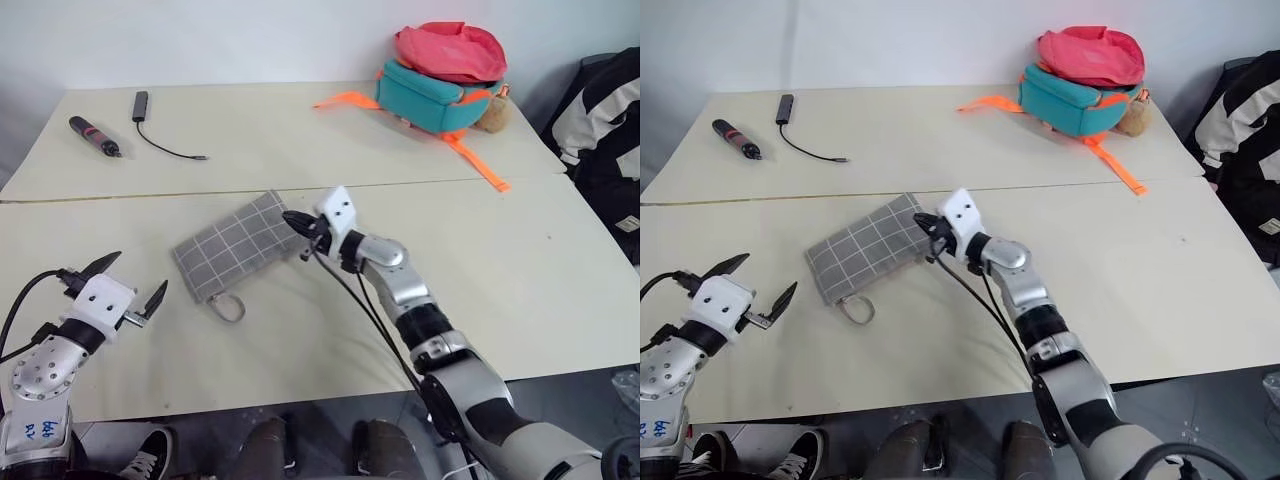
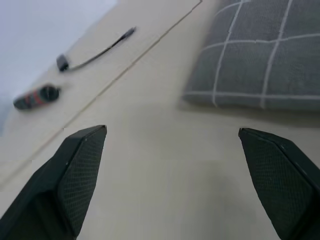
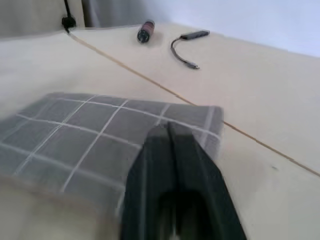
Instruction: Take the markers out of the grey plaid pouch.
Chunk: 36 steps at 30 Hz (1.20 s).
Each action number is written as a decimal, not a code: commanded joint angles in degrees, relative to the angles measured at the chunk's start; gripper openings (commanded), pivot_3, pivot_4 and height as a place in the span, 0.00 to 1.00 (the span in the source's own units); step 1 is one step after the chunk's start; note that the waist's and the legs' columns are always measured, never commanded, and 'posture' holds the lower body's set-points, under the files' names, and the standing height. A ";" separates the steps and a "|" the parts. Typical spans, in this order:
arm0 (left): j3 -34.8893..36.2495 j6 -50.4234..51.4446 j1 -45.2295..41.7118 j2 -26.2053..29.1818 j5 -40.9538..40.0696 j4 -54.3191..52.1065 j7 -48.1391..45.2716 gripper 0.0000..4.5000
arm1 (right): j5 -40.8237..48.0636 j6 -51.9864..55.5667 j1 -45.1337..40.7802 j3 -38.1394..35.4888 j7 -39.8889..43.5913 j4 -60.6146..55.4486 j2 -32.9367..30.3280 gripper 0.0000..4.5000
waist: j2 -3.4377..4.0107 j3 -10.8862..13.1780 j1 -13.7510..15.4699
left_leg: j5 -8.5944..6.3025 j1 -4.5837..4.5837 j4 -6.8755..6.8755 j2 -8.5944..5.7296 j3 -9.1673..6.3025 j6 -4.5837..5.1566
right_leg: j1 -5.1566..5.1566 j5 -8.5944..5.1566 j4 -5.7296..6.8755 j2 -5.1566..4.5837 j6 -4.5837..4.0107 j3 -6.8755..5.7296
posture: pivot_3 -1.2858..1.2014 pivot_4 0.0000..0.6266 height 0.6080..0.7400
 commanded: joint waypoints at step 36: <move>-22.73 -29.57 -19.44 8.18 10.11 29.00 -2.29 0.09 | -10.76 -8.42 -8.90 0.48 -7.68 20.36 0.06 0.00 | 0.10 -0.10 -0.29 | 0.11 0.13 -0.06 0.01 0.02 -0.02 | 0.00 0.00 0.22 -0.02 -0.01 0.01 | 0.52 0.24 1.00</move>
